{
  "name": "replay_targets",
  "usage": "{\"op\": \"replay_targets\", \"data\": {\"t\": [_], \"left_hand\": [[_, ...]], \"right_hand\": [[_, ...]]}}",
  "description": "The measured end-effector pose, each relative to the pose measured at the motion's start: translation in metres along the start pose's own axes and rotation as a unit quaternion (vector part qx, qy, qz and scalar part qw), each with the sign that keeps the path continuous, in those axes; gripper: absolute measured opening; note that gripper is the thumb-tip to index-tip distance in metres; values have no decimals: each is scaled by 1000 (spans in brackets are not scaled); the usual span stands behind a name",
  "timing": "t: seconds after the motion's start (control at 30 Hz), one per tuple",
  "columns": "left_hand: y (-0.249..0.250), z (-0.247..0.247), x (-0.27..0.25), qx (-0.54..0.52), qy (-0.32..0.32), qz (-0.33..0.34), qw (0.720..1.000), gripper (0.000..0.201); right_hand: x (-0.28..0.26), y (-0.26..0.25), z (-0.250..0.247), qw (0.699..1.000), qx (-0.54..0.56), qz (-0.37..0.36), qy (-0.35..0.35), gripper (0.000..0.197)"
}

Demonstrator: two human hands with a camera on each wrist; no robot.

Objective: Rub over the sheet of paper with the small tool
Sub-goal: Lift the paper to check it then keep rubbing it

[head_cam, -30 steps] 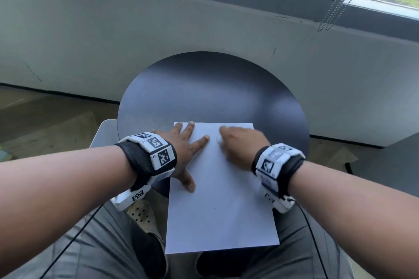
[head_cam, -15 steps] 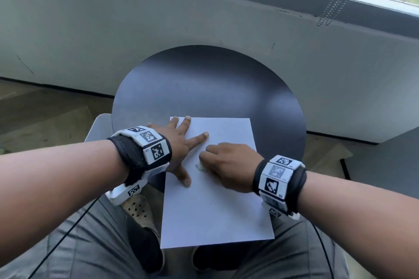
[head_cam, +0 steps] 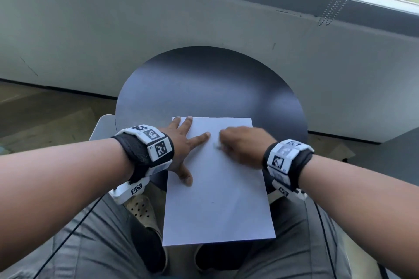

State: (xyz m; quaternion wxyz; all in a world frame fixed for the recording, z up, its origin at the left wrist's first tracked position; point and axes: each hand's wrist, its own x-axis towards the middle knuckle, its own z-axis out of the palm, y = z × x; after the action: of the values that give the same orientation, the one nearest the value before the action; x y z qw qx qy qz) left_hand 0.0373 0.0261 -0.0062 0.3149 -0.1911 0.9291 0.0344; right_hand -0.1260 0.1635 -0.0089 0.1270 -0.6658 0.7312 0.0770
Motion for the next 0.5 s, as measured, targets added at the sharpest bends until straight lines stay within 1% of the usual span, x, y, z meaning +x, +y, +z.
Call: {"op": "replay_targets", "data": {"t": [0.03,0.07,0.1,0.13,0.17,0.23,0.27,0.3,0.33,0.37,0.43,0.47,0.5], "left_hand": [[0,0,0,1,0,-1,1000,132],[0,0,-1,1,0,-2,1000,132],[0,0,0,0,-1,-3,1000,133],[0,0,0,-1,-1,-3,1000,133],[0,0,0,-2,0,-2,1000,133],[-1,2,2,0,1,0,1000,135],[-2,2,2,0,1,2,1000,135],[-2,3,3,-1,1,3,1000,135],[-2,3,3,-5,1,3,1000,134],[-2,2,2,-8,1,4,1000,133],[-2,2,3,-12,2,9,1000,130],[-3,2,3,-13,3,10,1000,130],[-3,2,3,-14,2,9,1000,129]], "right_hand": [[6,15,-2,997,-5,80,13,22],[10,23,-2,991,-6,134,26,21],[12,24,0,989,-10,145,36,21],[10,16,2,990,-11,132,39,19],[5,2,3,995,-6,92,37,17],[-11,-26,10,998,9,-46,30,10],[-17,-32,14,995,6,-95,23,9],[-19,-29,14,994,-7,-109,17,10],[-16,-20,12,996,-16,-87,20,11],[-9,-9,9,999,-19,-36,21,14],[4,15,0,994,-3,105,21,25],[8,24,-2,988,8,153,29,27],[10,25,-2,986,5,165,35,26]]}}
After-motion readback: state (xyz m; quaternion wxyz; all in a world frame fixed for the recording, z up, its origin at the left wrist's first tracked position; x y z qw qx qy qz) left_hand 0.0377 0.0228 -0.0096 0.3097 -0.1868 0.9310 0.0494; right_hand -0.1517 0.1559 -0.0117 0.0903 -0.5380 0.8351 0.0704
